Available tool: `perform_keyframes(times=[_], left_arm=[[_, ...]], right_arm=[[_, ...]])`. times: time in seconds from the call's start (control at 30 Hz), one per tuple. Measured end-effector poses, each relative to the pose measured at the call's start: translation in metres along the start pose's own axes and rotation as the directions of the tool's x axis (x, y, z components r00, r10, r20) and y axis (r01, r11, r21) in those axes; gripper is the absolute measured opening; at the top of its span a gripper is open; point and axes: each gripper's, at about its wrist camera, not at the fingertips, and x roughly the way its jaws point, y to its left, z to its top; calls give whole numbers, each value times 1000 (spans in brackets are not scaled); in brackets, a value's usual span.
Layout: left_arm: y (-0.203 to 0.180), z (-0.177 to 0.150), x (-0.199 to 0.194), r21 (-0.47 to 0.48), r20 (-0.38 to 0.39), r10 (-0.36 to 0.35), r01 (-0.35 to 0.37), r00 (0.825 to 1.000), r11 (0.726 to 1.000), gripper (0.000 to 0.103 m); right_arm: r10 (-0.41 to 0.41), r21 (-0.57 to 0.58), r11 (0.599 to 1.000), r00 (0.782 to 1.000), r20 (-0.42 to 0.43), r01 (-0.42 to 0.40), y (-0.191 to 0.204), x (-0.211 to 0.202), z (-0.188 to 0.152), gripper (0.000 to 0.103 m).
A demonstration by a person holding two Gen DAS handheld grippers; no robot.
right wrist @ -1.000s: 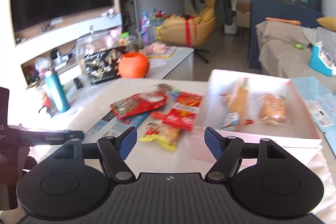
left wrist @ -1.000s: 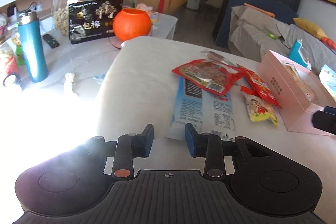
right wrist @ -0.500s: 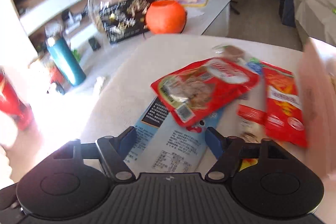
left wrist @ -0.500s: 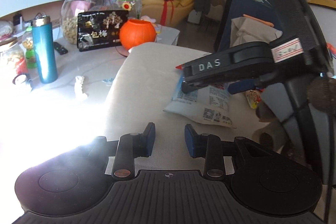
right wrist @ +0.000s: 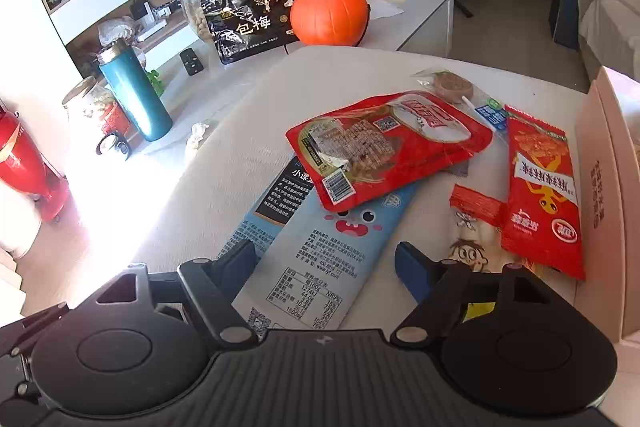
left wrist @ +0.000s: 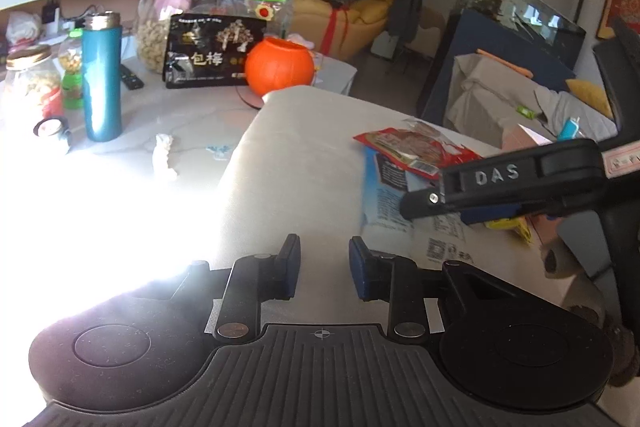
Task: Organize snacks
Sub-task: 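Move both tools back over the red snack bags in the pile, then grasp the wrapped brown lollipop with the left tool and lift it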
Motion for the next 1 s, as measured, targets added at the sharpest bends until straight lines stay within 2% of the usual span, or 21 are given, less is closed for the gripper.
perform_keyframes(times=[0.23, 0.27, 0.37, 0.43, 0.47, 0.6, 0.7, 0.83, 0.9, 0.93, 1.0], left_arm=[[4, 1, -1, -24, 6, 6, -6, 1000, 1000, 31], [5, 2, -1, -35, 7, -6, 6, 1000, 999, 31], [5, 8, 1, -51, -26, -76, 74, 997, 996, 31], [-6, 18, 2, -17, -45, -123, 122, 991, 992, 31], [-14, 25, 1, 12, -43, -129, 130, 991, 991, 31], [-49, 65, 11, 136, -31, -162, 165, 986, 977, 31], [-76, 101, 46, 231, -62, -225, 233, 972, 945, 33], [-104, 125, 100, 341, -133, -216, 249, 967, 906, 33], [-116, 135, 121, 346, -135, -223, 257, 965, 902, 33], [-120, 143, 137, 318, -157, -242, 282, 957, 905, 33], [-126, 154, 168, 213, -212, -229, 274, 950, 938, 35]], right_arm=[[24, 8, 1000, 999, 25, -24, -6, -28, -36, 70], [10, -8, 1000, 999, 33, -10, -5, -32, -41, 67], [-36, -98, 994, 998, 59, 42, 4, -43, -62, 67], [-62, -169, 983, 995, 82, 75, 10, -49, -77, 69], [-78, -194, 976, 992, 103, 97, 13, -53, -85, 73], [-98, -220, 967, 985, 140, 127, 12, -68, -100, 76], [-135, -235, 956, 976, 172, 173, 6, -80, -109, 76], [-172, -243, 943, 959, 226, 226, -11, -99, -127, 76], [-171, -227, 947, 954, 245, 228, -21, -108, -133, 78], [-169, -216, 950, 953, 252, 225, -26, -111, -135, 79], [-163, -190, 958, 954, 251, 214, -37, -113, -136, 79]])
